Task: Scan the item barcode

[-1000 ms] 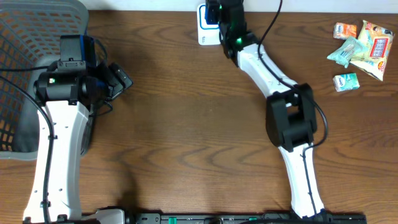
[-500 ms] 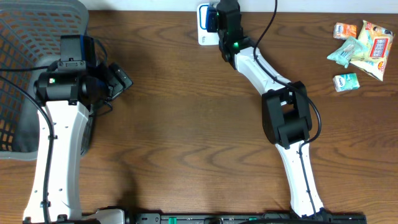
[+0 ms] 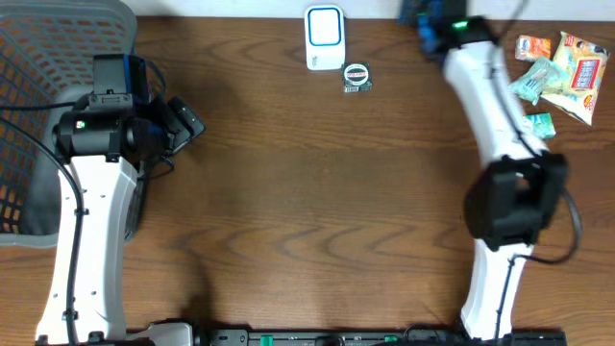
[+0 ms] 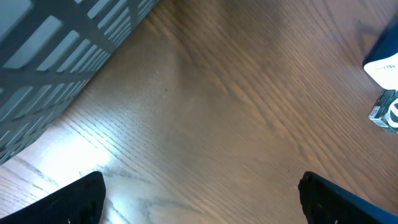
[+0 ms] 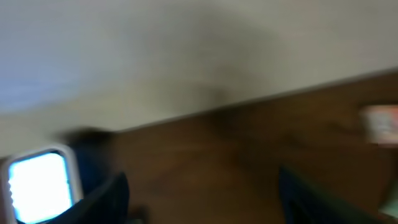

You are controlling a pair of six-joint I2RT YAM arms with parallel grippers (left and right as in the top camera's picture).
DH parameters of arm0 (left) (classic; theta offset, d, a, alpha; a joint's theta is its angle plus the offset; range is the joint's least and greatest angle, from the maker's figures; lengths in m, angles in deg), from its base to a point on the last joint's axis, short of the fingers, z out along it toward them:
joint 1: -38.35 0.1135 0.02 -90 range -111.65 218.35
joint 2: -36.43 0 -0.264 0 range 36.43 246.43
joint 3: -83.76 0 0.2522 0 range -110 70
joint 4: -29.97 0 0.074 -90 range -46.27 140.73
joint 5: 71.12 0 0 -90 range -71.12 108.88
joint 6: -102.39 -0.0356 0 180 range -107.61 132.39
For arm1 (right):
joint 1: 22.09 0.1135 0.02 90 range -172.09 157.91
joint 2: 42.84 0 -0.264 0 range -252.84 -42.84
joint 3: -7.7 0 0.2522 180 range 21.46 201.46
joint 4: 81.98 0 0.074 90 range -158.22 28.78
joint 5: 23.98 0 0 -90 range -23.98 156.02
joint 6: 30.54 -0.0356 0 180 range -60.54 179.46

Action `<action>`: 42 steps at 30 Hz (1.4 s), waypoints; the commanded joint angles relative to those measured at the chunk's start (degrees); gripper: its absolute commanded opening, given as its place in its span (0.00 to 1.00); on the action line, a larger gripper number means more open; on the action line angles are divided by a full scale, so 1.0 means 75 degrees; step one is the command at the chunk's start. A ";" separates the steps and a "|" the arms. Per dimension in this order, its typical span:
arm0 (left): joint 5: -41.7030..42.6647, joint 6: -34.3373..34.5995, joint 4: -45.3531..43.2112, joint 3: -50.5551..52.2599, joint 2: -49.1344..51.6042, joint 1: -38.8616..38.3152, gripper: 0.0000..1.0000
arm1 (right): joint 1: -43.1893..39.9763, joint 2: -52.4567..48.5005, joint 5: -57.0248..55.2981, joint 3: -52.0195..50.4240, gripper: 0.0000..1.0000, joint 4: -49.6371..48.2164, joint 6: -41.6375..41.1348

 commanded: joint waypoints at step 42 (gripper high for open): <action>-0.0096 0.0009 0.0000 0.0012 0.0006 0.0038 0.98 | 0.1020 -0.2777 0.0670 0.0015 0.62 0.0711 0.1145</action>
